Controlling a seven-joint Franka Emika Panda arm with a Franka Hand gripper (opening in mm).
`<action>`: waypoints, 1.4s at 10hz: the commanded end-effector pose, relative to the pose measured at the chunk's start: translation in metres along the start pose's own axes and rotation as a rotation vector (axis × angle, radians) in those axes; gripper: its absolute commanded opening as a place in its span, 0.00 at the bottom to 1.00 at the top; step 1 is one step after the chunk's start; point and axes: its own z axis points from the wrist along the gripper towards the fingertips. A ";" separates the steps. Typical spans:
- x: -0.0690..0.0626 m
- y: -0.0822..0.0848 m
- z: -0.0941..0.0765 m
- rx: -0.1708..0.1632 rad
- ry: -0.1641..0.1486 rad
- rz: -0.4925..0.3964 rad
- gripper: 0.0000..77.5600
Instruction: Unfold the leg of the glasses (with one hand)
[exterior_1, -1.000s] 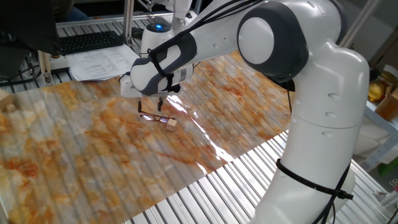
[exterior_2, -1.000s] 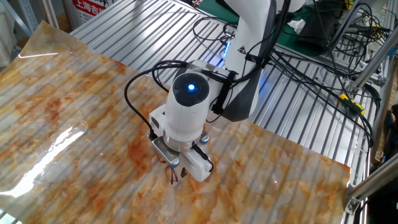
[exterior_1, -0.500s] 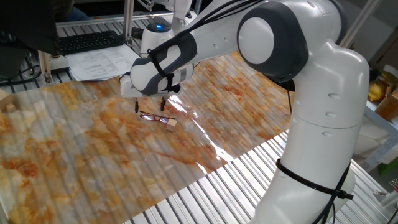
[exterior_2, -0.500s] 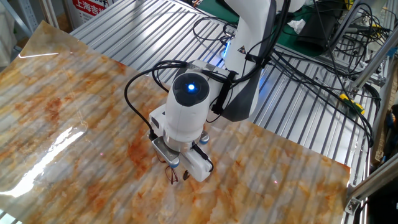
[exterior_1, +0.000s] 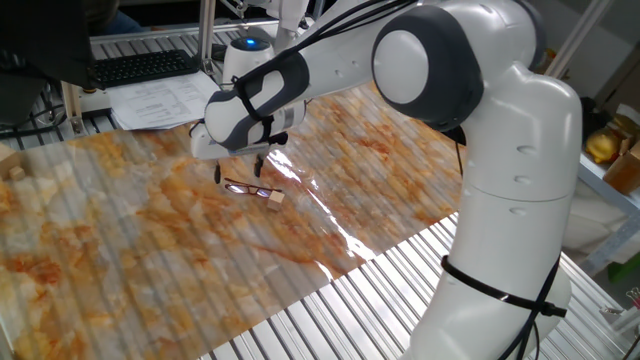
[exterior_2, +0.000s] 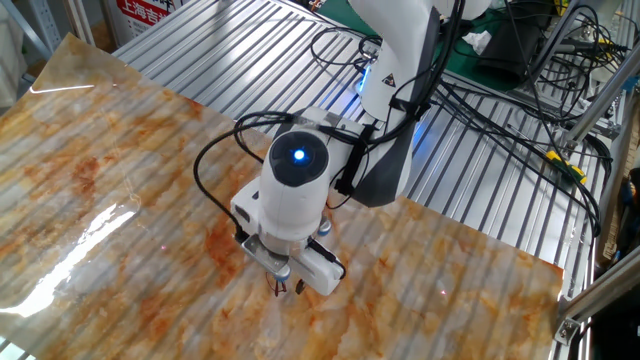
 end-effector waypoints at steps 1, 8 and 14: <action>-0.008 0.004 0.008 0.002 0.028 -0.168 1.00; -0.009 0.004 0.014 -0.014 0.051 -0.226 1.00; -0.014 0.006 0.022 -0.042 0.068 -0.225 1.00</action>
